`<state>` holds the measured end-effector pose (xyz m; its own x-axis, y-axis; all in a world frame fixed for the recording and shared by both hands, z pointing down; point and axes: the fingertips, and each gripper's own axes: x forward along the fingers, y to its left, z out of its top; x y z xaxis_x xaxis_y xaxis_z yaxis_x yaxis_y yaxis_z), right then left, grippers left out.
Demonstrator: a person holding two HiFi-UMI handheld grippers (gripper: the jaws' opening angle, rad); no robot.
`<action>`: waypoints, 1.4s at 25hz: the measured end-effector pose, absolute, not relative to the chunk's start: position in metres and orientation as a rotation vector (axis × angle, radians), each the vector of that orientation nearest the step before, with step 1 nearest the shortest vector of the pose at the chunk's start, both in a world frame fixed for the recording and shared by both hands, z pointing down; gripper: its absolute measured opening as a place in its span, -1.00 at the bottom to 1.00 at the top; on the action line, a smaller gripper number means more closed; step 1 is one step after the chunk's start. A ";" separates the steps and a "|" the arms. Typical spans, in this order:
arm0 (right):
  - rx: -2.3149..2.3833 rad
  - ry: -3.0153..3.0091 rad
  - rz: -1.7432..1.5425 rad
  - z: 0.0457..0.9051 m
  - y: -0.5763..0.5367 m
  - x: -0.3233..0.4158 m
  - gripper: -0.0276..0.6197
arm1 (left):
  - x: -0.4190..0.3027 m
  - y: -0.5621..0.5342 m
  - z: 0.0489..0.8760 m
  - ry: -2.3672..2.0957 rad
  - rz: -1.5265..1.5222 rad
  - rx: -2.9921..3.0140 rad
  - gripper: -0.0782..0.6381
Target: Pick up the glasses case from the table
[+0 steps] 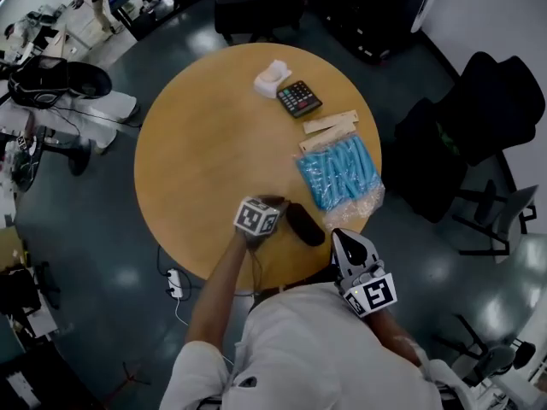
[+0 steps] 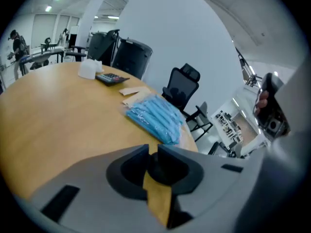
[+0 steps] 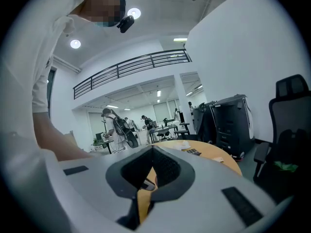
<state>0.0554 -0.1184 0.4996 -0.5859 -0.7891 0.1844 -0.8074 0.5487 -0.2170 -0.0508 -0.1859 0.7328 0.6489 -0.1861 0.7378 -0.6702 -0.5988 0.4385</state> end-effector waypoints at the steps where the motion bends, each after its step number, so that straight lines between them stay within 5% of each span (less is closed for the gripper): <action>1: 1.399 -2.698 0.447 0.503 -0.119 0.058 -0.87 | -0.048 -0.188 0.743 -0.630 0.889 2.113 -0.63; 5: 1.416 -2.671 0.487 0.512 -0.127 0.072 -0.87 | -0.041 -0.189 0.774 -0.494 1.031 2.029 -0.40; 10: 1.432 -2.660 0.528 0.518 -0.138 0.080 -0.87 | -0.035 -0.185 0.785 -0.400 1.017 1.960 -0.40; 16: 1.432 -2.674 0.535 0.517 -0.144 0.077 -0.87 | -0.039 -0.162 0.789 -0.213 1.084 1.903 -0.63; 35: 1.402 -2.704 0.462 0.510 -0.131 0.076 -0.87 | -0.090 -0.158 0.713 -0.641 0.748 2.078 -0.67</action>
